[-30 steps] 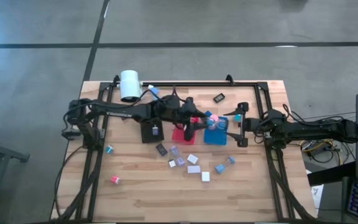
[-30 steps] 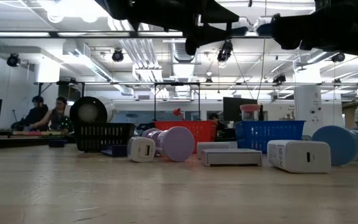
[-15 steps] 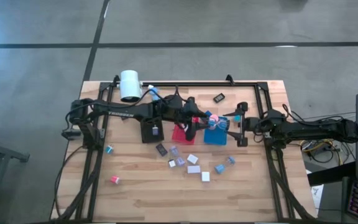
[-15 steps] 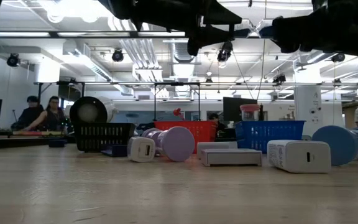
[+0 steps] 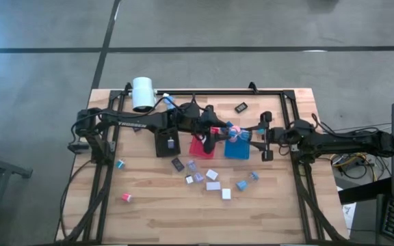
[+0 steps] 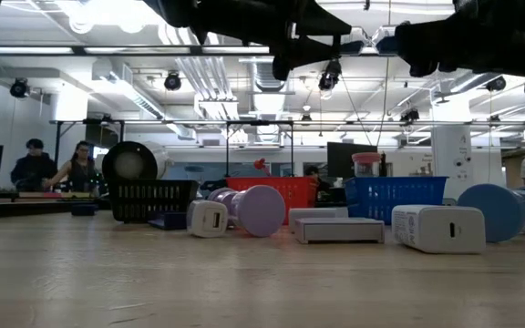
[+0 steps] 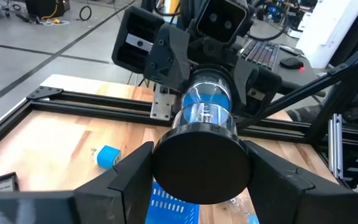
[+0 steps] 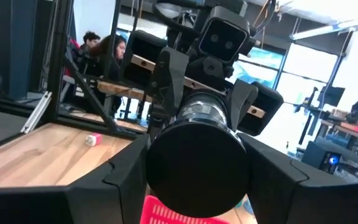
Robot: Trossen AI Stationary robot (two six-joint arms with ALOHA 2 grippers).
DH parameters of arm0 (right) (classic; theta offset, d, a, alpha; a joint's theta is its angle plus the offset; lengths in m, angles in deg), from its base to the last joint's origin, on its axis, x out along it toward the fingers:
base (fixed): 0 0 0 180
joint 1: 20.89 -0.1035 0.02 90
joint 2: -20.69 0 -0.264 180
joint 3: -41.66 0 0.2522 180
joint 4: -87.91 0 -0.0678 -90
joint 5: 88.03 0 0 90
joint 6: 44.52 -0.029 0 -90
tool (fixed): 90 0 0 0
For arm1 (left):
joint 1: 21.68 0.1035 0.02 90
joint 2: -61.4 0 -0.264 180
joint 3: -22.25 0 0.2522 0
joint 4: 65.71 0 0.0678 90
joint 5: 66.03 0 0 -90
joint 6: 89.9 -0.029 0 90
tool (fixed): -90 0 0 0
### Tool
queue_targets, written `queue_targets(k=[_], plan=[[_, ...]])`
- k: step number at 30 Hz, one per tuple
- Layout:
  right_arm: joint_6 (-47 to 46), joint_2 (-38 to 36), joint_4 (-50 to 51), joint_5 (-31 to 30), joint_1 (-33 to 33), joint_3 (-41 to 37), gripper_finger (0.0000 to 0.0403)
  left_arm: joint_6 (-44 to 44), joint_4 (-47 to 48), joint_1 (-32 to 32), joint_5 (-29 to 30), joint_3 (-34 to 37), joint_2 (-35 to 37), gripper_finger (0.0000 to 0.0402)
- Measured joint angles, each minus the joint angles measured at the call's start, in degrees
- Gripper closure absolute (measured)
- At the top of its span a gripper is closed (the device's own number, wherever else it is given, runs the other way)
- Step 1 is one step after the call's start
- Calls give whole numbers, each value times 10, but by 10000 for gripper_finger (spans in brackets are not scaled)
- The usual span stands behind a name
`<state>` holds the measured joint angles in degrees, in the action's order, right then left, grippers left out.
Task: Pick & Place Office items
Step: Put the black hourglass into the blue bin
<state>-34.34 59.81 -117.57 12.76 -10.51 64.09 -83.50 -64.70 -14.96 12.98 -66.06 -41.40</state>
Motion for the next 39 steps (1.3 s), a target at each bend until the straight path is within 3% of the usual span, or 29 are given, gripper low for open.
queue_targets(k=[6, 12, 15, 19, 23, 27, 30, 39], plan=[[0, -3, 19, 2, 0, 8, 200, -7, 4, 0, 0, 1, 0, 178], [-17, -14, 18, -2, 0, 8, 200, -37, 40, -2, 2, 1, 25, 81], [-24, -16, 18, -3, 0, 8, 200, -50, 68, -2, -2, 3, 55, 51], [-27, -17, 19, -5, 0, 7, 200, -63, 107, -3, -20, 32, 113, 42], [-27, -19, 28, -4, 0, 7, 200, -66, 77, -5, -15, 123, 204, 50], [-28, -19, 32, 0, 0, 7, 200, -59, -2, 2, -4, 255, 312, 83], [-41, -19, 33, 0, 0, 7, 200, -45, -68, 5, 17, 348, 388, 133], [-103, -20, 48, 9, 0, 20, 200, -34, -152, 5, 52, 544, 557, 367]])
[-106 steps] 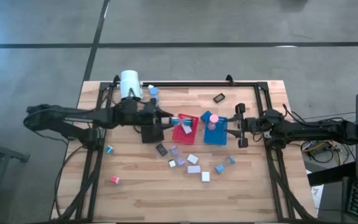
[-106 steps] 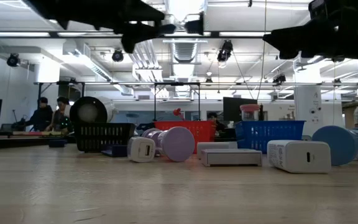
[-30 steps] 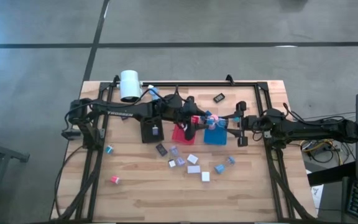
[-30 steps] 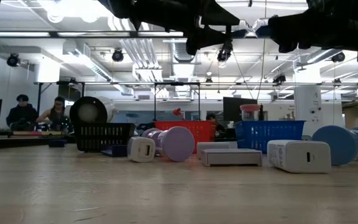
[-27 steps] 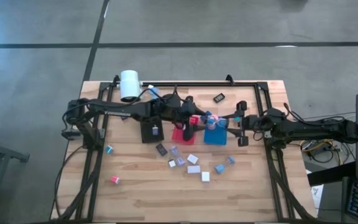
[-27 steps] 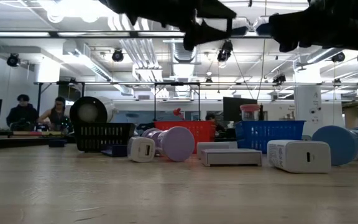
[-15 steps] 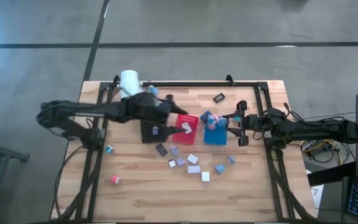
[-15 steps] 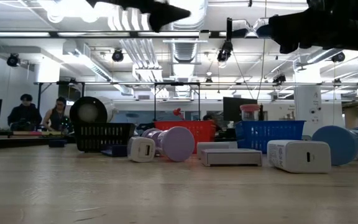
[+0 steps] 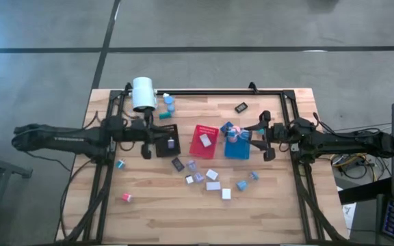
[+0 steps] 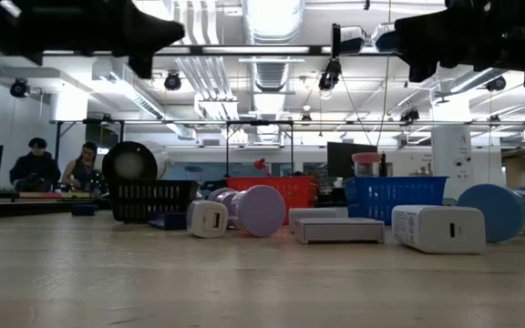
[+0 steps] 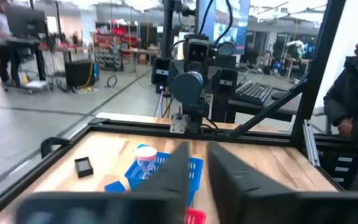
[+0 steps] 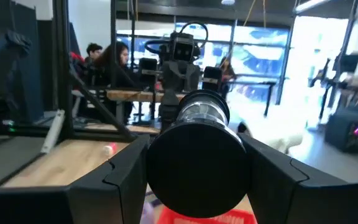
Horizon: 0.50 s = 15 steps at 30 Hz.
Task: Pick & Place Office items
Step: Put the black hourglass into the blue bin
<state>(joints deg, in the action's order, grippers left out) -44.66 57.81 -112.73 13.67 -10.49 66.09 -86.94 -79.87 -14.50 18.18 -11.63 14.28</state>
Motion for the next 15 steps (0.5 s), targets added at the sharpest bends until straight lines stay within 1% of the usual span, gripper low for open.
queue_targets(k=[1, 2, 5, 9, 12, 15], plan=[[-9, 0, 13, 4, 0, 5, 200, -4, -9, 0, 0, 17, 15, 384], [-15, -1, 28, 6, 0, 12, 200, -6, -19, 0, 1, 34, 28, 390], [-28, -13, 96, 8, 0, 55, 200, -18, -50, 0, 2, 76, 64, 383], [-27, -35, 233, 8, 0, 122, 200, -24, -70, 0, 3, 123, 97, 377], [-43, -60, 293, 8, 0, 160, 200, -25, -81, 0, 10, 140, 111, 382], [-60, -98, 326, 9, 0, 172, 200, -23, -83, 0, 11, 141, 117, 388]])
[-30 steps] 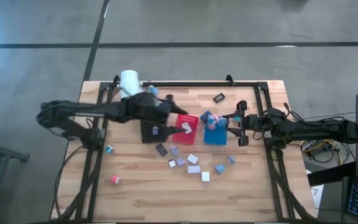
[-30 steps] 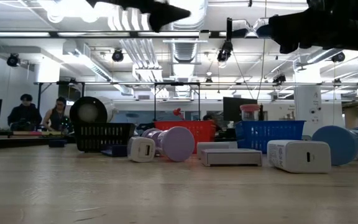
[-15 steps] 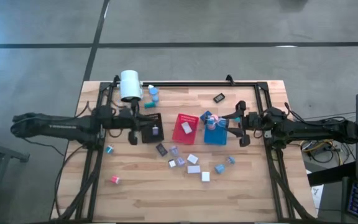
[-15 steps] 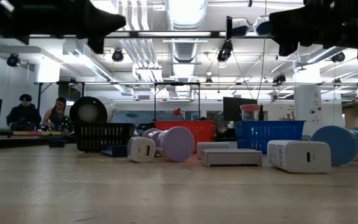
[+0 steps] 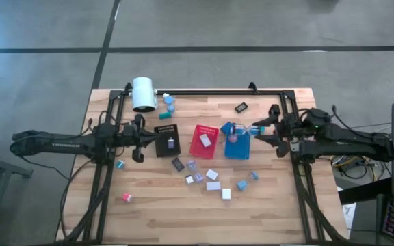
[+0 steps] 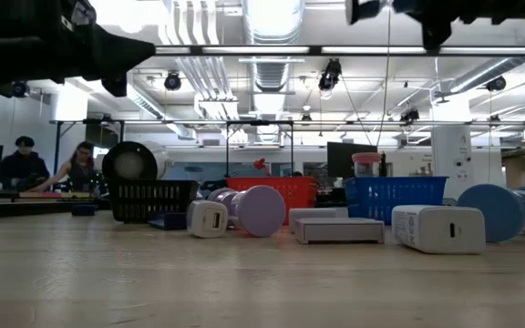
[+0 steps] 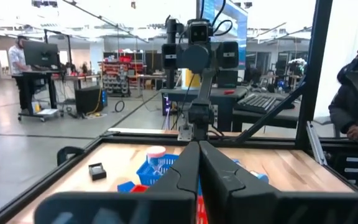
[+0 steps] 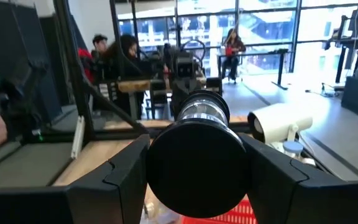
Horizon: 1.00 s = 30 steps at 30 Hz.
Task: Pick & Place Office items
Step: Put the black hourglass into the blue bin
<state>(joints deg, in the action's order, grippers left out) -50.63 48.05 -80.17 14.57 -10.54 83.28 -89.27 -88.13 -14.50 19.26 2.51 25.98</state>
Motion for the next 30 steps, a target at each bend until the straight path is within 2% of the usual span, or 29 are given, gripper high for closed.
queue_targets(k=[17, 25, 30], plan=[[-60, -270, 3, -23, -19, -143, 200, 30, -15, 0, 0, -1, 1, 394], [-41, -262, -4, -29, -19, -197, 200, 30, -14, 0, -1, -1, -2, 394], [-40, -266, -44, -32, -19, -236, 200, 30, -13, 0, -2, -1, -4, 394]])
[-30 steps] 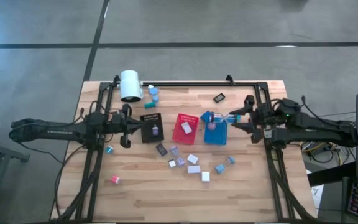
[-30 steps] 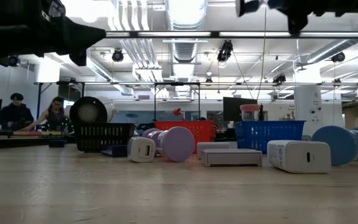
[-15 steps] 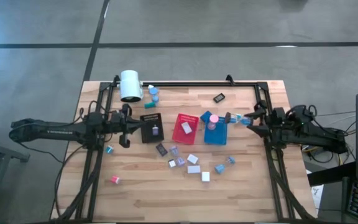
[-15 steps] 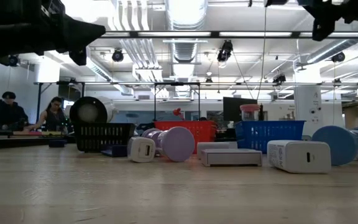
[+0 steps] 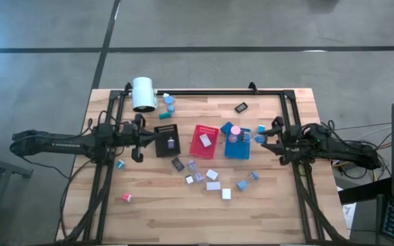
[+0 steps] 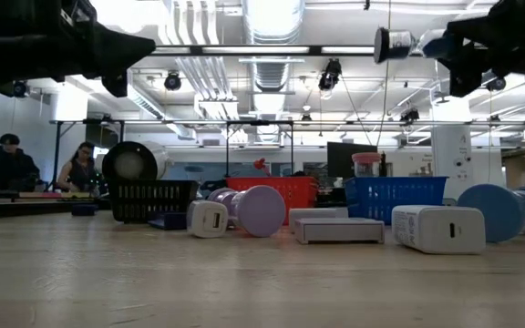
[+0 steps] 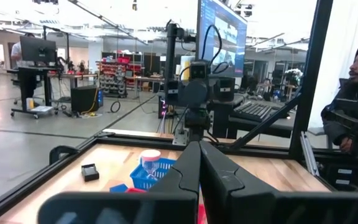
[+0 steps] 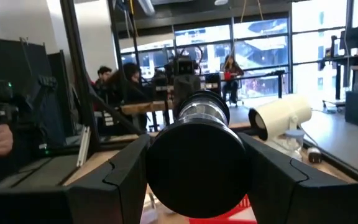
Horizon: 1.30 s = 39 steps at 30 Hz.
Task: Pick & Place Office items
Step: Put the black hourglass into the blue bin
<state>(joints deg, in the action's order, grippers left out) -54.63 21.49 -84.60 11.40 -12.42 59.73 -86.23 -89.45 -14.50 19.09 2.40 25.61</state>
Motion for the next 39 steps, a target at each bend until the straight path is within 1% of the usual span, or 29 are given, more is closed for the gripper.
queue_targets(k=[4, 14, 19, 22, 24, 27, 30, 34, 39], plan=[[-2, -7, -47, 0, 0, -37, 200, 0, 0, 0, 0, 0, 0, 394], [-4, -7, -45, 0, 0, -38, 200, 0, 0, 0, 0, 0, 0, 394], [-2, -6, -70, -2, 0, -28, 200, -1, 0, 0, 0, 0, 0, 394], [10, 8, -13, -9, 0, 31, 200, -2, 0, 0, 0, 0, 0, 394], [17, 26, 60, -34, 0, 87, 200, -3, 0, 0, 0, 0, 0, 394], [25, 74, 185, -82, 0, 179, 200, -3, 0, 0, 1, 0, 0, 394], [23, 142, 282, -108, 0, 270, 200, -4, 0, 0, 4, 0, 0, 394], [21, 251, 393, -126, 1, 379, 200, -4, 0, 0, 11, 0, 0, 394], [12, 392, 505, -127, 0, 491, 200, -4, 0, 0, 14, 0, 0, 394]])
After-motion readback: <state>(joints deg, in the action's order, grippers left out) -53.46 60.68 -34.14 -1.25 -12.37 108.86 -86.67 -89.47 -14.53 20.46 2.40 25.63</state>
